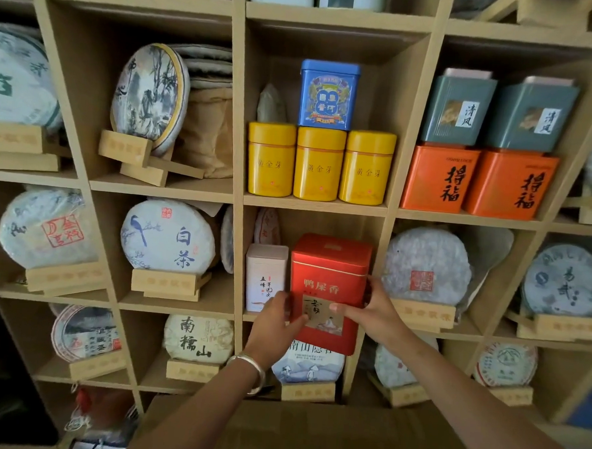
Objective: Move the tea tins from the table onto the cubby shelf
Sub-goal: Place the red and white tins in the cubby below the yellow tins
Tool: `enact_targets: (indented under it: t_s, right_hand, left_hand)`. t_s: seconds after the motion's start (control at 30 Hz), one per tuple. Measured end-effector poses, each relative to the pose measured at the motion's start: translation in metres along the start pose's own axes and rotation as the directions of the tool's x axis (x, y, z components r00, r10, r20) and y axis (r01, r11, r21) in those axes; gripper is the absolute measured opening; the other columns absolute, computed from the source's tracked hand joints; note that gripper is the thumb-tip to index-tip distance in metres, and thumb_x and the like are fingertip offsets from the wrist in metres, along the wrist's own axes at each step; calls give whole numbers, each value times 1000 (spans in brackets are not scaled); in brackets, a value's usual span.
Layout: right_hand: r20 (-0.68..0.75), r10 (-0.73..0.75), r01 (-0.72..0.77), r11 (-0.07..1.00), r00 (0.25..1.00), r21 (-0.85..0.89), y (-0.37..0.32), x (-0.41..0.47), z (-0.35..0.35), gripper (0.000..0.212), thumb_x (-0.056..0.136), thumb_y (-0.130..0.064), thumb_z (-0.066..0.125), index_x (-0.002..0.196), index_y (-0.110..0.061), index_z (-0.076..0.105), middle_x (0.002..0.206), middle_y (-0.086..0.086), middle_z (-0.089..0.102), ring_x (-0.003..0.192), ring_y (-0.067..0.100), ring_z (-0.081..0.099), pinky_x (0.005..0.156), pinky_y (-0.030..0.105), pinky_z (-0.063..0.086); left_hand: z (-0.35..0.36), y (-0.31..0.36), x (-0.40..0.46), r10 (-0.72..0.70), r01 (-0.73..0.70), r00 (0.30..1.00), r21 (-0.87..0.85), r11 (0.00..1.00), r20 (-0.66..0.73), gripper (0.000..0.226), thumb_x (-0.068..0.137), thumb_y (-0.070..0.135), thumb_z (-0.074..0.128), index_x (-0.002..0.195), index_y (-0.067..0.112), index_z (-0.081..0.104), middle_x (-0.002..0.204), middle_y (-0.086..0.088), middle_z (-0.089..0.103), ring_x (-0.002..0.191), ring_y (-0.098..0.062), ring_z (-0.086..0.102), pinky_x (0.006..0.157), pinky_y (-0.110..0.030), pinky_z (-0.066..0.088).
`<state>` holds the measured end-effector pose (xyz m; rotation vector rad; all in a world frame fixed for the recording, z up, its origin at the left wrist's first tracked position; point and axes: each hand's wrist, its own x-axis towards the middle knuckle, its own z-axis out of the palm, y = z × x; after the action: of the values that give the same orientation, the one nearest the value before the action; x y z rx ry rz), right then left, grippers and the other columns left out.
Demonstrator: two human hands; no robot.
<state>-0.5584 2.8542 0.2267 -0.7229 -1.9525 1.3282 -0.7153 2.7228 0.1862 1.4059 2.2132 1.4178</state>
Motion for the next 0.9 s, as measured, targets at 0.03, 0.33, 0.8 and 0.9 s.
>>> enact_targets:
  t_s: [0.03,0.33,0.8,0.9]
  right_hand:
    - [0,6,-6,1000,1000,8,3,4,1,82,61,-26,89,126,-23,40,111,-8,64,98,4,65,75,20,54]
    - [16,-64,65,993,998,-99,14,14,13,66,77,-43,73,133,-29,42,116,-11,65,98,2,65,76,19,54]
    - [-234,-147,28,895,961,-445,48,-12,26,66,75,-45,76,122,-11,45,112,1,59,90,11,63,72,26,56]
    - [-185,-166,31,818,968,-575,63,-17,23,48,78,-40,74,109,-13,48,101,1,58,87,13,60,63,19,46]
  left_hand:
    - [3,-3,3,-10,10,1000,12,1000,-22,37,87,35,67,118,20,51,111,4,61,91,-5,57,69,-10,42]
    - [19,-20,19,2,5,987,43,999,-159,40,90,38,62,123,17,52,113,0,57,96,-14,59,82,-33,53]
    - [37,-42,7,-35,57,995,253,966,-89,51,87,44,62,126,18,42,116,0,53,99,-17,59,68,-26,47]
    - [41,-40,9,-43,70,997,452,889,-70,48,90,54,51,118,15,42,108,-1,55,94,-18,59,58,-26,41]
